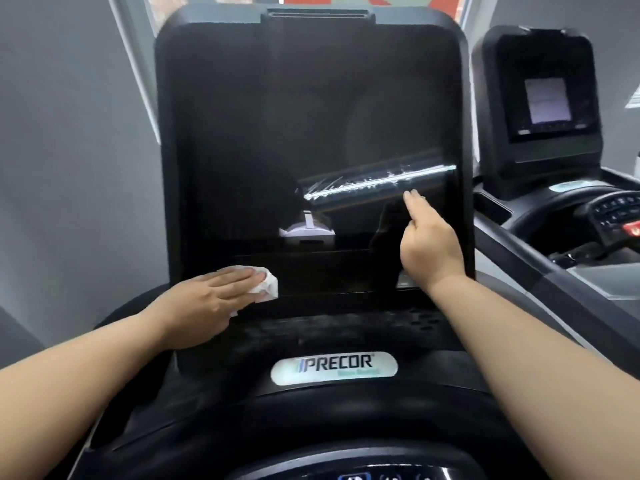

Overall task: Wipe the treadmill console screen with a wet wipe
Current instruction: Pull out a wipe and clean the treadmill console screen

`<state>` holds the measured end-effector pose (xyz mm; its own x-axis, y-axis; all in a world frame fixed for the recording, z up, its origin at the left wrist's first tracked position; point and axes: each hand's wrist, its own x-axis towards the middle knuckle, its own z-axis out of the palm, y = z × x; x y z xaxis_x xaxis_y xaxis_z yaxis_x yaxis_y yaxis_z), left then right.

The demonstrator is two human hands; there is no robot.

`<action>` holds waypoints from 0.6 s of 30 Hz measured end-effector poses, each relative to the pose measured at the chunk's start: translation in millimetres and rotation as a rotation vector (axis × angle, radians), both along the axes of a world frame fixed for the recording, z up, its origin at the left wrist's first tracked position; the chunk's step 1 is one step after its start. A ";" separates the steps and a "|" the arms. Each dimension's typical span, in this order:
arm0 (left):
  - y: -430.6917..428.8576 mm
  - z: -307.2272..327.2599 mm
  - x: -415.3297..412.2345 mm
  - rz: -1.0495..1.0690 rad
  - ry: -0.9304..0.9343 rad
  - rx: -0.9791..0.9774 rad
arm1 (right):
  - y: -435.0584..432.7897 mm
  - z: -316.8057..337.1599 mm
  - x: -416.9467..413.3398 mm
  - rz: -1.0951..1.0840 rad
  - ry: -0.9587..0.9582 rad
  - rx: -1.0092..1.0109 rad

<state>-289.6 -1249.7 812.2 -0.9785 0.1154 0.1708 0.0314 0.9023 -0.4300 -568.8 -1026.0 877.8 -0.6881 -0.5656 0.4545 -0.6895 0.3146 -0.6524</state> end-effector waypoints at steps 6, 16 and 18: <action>-30.4 -2.0 48.9 0.016 0.070 -0.131 | -33.3 4.5 41.4 0.125 0.031 0.010; 39.2 49.0 7.6 0.498 0.526 0.872 | -40.5 11.9 69.7 0.352 -0.300 0.154; 56.7 60.8 -21.9 0.458 0.542 1.152 | -39.7 16.0 77.3 0.518 -0.690 0.110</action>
